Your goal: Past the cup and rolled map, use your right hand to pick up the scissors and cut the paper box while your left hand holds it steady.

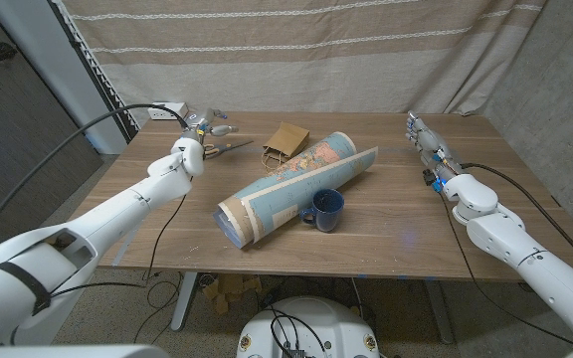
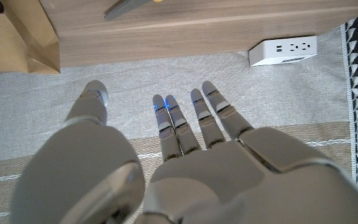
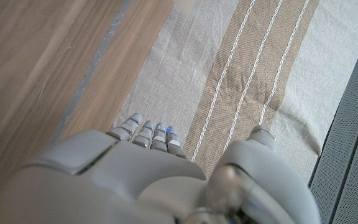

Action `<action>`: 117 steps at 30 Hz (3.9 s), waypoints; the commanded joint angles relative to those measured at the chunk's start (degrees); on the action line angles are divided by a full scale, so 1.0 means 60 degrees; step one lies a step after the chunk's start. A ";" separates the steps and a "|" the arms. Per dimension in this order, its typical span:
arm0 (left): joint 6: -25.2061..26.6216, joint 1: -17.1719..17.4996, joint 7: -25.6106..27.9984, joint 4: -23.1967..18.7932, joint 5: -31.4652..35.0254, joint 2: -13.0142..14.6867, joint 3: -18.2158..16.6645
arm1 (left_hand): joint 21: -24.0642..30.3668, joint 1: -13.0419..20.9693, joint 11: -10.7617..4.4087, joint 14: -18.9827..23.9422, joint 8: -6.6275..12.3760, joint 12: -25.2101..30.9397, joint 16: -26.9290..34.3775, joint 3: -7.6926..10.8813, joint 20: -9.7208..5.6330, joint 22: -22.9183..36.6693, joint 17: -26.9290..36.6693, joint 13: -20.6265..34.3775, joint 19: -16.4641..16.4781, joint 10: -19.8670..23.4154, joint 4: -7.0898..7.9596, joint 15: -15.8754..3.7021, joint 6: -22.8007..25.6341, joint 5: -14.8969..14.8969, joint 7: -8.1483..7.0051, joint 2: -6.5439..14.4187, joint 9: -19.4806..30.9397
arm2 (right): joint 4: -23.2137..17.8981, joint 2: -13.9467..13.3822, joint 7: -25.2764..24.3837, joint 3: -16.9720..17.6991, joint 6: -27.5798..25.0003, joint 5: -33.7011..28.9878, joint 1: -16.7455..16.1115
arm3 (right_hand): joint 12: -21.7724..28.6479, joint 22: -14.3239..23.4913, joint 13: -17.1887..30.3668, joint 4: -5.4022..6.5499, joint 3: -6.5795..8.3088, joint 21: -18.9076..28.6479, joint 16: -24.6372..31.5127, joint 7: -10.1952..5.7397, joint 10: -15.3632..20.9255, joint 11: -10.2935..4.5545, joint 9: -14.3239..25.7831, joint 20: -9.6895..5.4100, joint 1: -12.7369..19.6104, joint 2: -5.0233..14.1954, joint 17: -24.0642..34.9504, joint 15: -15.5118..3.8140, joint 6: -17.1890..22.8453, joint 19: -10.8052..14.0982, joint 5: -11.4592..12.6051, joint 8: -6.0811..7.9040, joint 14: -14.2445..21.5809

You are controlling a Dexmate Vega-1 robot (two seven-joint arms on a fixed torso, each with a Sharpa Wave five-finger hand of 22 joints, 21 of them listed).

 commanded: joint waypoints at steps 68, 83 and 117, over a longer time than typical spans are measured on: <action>-0.1091 -0.2683 -0.1999 0.3794 0.2156 -0.1162 0.2782 | -0.0168 0.0820 -0.0315 -0.0084 0.0311 0.0101 0.0023 -0.0149 -0.1282 -0.0006 0.0185 0.0266 -0.0202 0.0625 -0.0076 -0.1638 0.0753 0.0268 -0.0416 0.0110 0.0241 | 0.0396 0.0092 0.0144 0.0002 0.0367 -0.0072 0.0148 | 0.0037 0.0034 0.0014 -0.0528 -0.0016 -0.0093 0.0011 -0.0123 -0.0192 -0.0138 0.0027 0.0096 0.0962 -0.0148 -0.0012 -0.0073 -0.0199 -0.0169 0.0415 0.0066 -0.0161; -0.1186 -0.2859 -0.2264 0.4223 0.1983 -0.1265 0.2914 | -0.0167 0.1382 -0.0305 -0.0135 0.0283 -0.0001 -0.0042 0.0023 -0.1293 -0.0013 0.0193 0.0353 -0.0145 0.0472 -0.0136 -0.1631 0.0431 0.0380 -0.0476 0.0174 0.0366 | 0.0418 0.0129 0.0123 -0.0068 0.0182 -0.0043 0.0251 | 0.0044 0.0039 0.0014 -0.0516 -0.0032 -0.0118 -0.0054 -0.0127 -0.0209 -0.0114 0.0027 0.0140 0.0992 -0.0106 -0.0004 -0.0033 -0.0208 -0.0254 0.0462 0.0067 -0.0400; -0.1523 -0.3339 -0.2561 0.5662 0.1466 -0.1783 0.3400 | -0.0066 0.1539 -0.0313 0.0363 0.0419 -0.0057 0.0022 -0.0023 -0.1128 -0.0019 0.0156 0.0513 0.0369 0.0470 0.0017 -0.1602 0.0300 0.0381 -0.0303 0.0114 0.0600 | 0.0348 0.0216 0.0046 -0.0220 -0.0133 -0.0058 0.0430 | 0.0061 0.0046 0.0014 -0.0460 -0.0070 -0.0097 -0.0012 -0.0133 -0.0220 -0.0097 0.0028 0.0304 0.0979 -0.0017 0.0006 -0.0005 -0.0217 -0.0263 0.0510 0.0067 -0.0473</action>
